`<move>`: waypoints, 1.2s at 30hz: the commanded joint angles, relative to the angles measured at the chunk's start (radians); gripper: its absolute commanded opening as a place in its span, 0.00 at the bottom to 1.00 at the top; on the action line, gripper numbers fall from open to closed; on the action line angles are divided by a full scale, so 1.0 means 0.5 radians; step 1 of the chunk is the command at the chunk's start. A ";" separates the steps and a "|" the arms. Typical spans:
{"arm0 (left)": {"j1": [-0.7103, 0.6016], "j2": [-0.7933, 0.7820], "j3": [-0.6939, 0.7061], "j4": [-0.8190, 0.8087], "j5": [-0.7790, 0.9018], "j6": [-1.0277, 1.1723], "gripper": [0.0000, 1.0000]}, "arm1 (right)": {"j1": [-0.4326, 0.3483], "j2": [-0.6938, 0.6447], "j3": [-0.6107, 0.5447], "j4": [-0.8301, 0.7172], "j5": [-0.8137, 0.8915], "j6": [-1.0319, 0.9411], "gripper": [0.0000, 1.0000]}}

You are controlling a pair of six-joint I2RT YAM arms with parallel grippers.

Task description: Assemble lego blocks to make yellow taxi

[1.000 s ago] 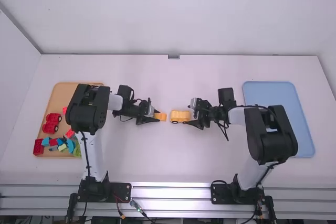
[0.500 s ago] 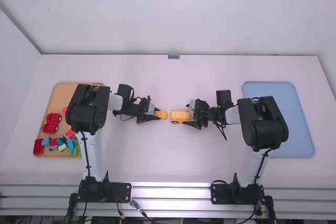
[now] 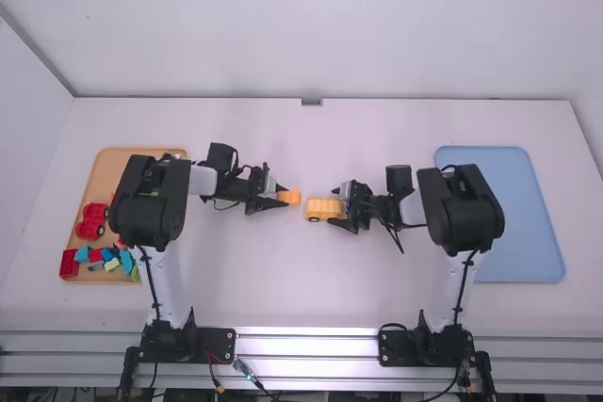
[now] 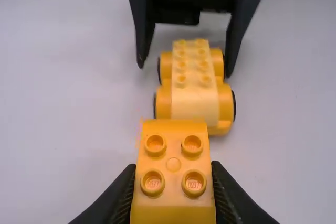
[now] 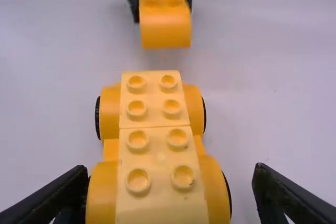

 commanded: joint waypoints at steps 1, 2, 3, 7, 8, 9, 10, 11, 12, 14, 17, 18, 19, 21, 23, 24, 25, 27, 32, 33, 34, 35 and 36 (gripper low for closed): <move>0.009 -0.072 -0.001 -0.002 0.083 -0.117 0.05 | 0.007 0.050 0.002 0.037 -0.051 0.056 0.81; -0.002 -0.072 -0.001 0.006 0.098 -0.117 0.05 | 0.007 0.053 0.002 0.052 -0.050 0.069 0.81; -0.020 -0.072 -0.002 0.005 0.127 -0.117 0.05 | 0.006 0.063 0.002 0.069 -0.051 0.073 0.81; -0.101 -0.072 -0.001 0.048 0.166 -0.163 0.05 | 0.033 0.067 0.002 0.079 -0.045 0.065 0.80; -0.134 -0.072 -0.001 0.114 0.154 -0.260 0.05 | 0.051 0.067 0.002 0.079 -0.030 0.064 0.79; -0.162 -0.072 -0.001 0.179 0.135 -0.344 0.05 | 0.060 0.067 0.002 0.082 -0.025 0.063 0.79; -0.172 -0.072 -0.001 0.204 0.123 -0.377 0.05 | 0.061 0.067 0.002 0.087 -0.026 0.063 0.79; -0.217 -0.072 -0.001 0.305 0.063 -0.532 0.05 | 0.071 0.067 0.002 0.092 -0.028 0.049 0.79; -0.240 -0.072 -0.001 0.355 0.027 -0.606 0.04 | 0.074 0.067 0.002 0.092 -0.027 0.050 0.80; -0.313 -0.072 -0.001 0.478 -0.113 -0.827 0.02 | 0.083 0.067 0.002 0.108 -0.014 0.050 0.80; -0.362 -0.072 -0.002 0.519 -0.195 -0.900 0.02 | 0.072 0.067 0.003 0.124 -0.005 0.051 0.80; -0.388 -0.072 -0.002 0.510 -0.220 -0.899 0.02 | 0.067 0.067 0.006 0.130 -0.016 0.050 0.80; -0.403 -0.072 -0.002 0.504 -0.239 -0.900 0.02 | 0.067 0.068 0.017 0.114 -0.024 0.051 0.79; -0.421 -0.072 -0.003 0.488 -0.249 -0.899 0.02 | 0.072 0.068 0.059 0.021 -0.027 0.007 0.75; -0.433 -0.072 -0.008 0.484 -0.243 -0.900 0.02 | 0.072 0.068 0.110 -0.137 -0.027 -0.100 0.73; -0.443 -0.072 -0.014 0.491 -0.248 -0.899 0.02 | 0.070 0.068 0.146 -0.246 -0.030 -0.159 0.71; -0.449 -0.072 -0.024 0.508 -0.253 -0.900 0.02 | 0.070 0.068 0.186 -0.365 -0.031 -0.228 0.66; -0.455 -0.072 -0.039 0.522 -0.249 -0.900 0.02 | 0.070 0.068 0.230 -0.500 -0.036 -0.314 0.62; -0.455 -0.072 -0.096 0.567 -0.227 -0.900 0.02 | 0.071 0.068 0.258 -0.588 -0.025 -0.355 0.63; -0.455 -0.072 -0.098 0.564 -0.228 -0.900 0.02 | 0.071 0.068 0.259 -0.595 -0.018 -0.353 0.69; -0.455 -0.072 -0.099 0.564 -0.229 -0.900 0.02 | 0.070 0.068 0.259 -0.604 -0.019 -0.352 0.72; -0.455 -0.072 -0.100 0.565 -0.228 -0.900 0.02 | 0.070 0.068 0.260 -0.607 -0.021 -0.347 0.73; -0.455 -0.072 -0.101 0.567 -0.227 -0.899 0.02 | 0.072 0.068 0.260 -0.607 -0.021 -0.349 0.74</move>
